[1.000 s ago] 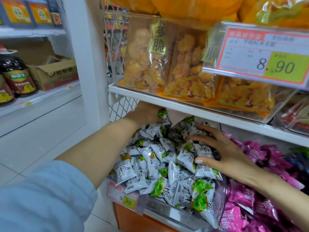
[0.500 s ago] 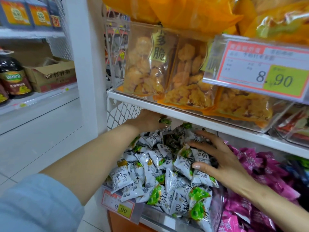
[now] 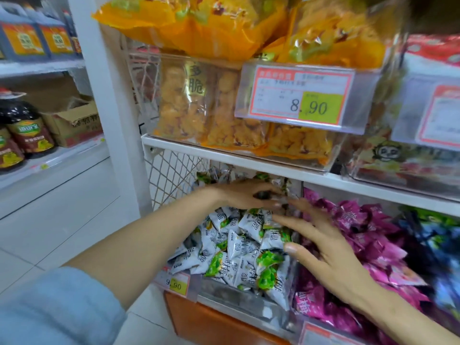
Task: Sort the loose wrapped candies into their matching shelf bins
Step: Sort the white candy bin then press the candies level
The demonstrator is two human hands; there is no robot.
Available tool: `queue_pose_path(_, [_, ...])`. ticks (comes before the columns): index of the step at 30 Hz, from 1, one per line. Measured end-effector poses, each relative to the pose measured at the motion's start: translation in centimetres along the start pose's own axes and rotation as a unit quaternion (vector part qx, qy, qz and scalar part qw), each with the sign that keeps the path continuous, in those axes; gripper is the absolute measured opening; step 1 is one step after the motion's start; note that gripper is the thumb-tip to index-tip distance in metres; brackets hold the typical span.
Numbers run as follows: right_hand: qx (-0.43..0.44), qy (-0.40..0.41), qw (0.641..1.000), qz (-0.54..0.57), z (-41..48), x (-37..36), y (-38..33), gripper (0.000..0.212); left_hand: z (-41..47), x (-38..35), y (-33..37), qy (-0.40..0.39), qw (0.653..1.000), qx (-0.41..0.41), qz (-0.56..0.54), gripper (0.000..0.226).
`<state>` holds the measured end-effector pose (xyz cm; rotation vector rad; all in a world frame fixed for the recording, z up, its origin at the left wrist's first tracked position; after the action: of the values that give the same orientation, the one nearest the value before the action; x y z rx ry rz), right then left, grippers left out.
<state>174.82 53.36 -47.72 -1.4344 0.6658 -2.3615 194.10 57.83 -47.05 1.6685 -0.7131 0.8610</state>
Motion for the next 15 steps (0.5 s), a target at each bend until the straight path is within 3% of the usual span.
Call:
queue_pose_path(2, [-0.009, -0.031, 0.999, -0.029, -0.4, -0.5, 0.2, 0.049, 0.1, -0.2, -0.1, -0.017, 0.999, -0.005, 0.035, 0.064])
queue_pose_path(5, [-0.002, -0.033, 0.997, -0.063, -0.9, -0.7, 0.9, 0.045, -0.3, 0.2, 0.1, -0.030, 0.996, 0.017, 0.087, 0.052])
queue_pose_path(11, [0.000, -0.021, 0.997, -0.075, -1.2, -0.8, 1.0, 0.049, -2.3, 0.8, -0.2, 0.063, 0.980, 0.064, 0.180, 0.032])
queue_pose_path(15, [-0.007, -0.010, 0.997, -0.077, -1.7, -0.8, 0.6, 0.052, -3.2, 1.8, -0.8, 0.107, 0.959, 0.132, 0.225, 0.040])
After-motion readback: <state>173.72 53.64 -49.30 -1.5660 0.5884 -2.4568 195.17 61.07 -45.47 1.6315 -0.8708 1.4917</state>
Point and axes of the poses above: each hand's wrist, its own z-axis towards the middle knuckle, its own x-axis out of the back of the hand, y = z × x, the point moved 4 cm from there along z, towards the middle knuckle, and after that the axes turned 2 degrees about y, right-handed, at the moved point
